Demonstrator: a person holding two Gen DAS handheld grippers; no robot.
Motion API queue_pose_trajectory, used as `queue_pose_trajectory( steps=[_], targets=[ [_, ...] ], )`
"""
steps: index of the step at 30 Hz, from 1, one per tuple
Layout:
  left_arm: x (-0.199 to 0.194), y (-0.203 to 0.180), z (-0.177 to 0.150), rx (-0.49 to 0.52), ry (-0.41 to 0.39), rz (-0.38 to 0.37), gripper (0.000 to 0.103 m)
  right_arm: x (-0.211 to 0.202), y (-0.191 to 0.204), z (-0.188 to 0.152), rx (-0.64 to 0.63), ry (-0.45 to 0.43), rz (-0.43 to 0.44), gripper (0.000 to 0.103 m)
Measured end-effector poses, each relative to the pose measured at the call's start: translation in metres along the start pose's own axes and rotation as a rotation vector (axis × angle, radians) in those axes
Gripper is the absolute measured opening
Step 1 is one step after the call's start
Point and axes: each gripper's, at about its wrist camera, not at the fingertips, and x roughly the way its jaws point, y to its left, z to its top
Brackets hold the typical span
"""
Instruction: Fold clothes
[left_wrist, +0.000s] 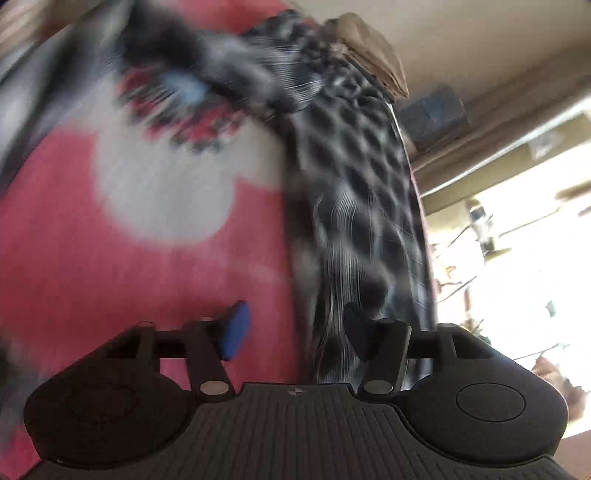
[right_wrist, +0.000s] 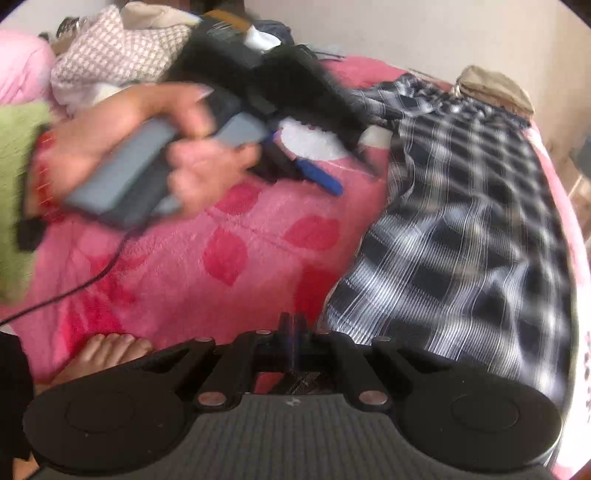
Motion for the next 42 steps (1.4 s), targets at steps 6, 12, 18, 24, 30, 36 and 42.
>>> queue_pose_trajectory(
  steps=[6,12,18,24,30,36,42],
  targets=[
    [0.033,-0.019,0.028,0.095,-0.038,0.095,0.043,-0.009,0.009,-0.017,0.008,0.048,-0.026,0.013],
    [0.032,-0.003,0.037,0.044,-0.054,0.075,0.0,-0.016,0.004,-0.026,0.094,0.058,-0.062,0.061],
    [0.024,0.015,0.043,-0.021,-0.101,0.045,0.0,-0.007,0.018,-0.037,-0.01,0.116,-0.11,0.002],
    [0.024,0.018,0.055,-0.004,-0.132,0.077,0.0,-0.035,0.026,-0.036,-0.117,0.152,-0.025,0.002],
    [0.027,0.024,0.054,-0.046,-0.109,0.047,0.0,-0.035,0.024,-0.044,-0.118,0.179,0.003,0.002],
    [0.029,0.018,0.055,-0.035,-0.109,0.033,0.002,-0.031,0.025,-0.049,-0.151,0.211,0.017,0.003],
    [0.029,0.011,0.049,-0.005,-0.093,0.062,0.016,-0.037,0.03,-0.056,-0.158,0.262,0.075,0.043]
  ],
)
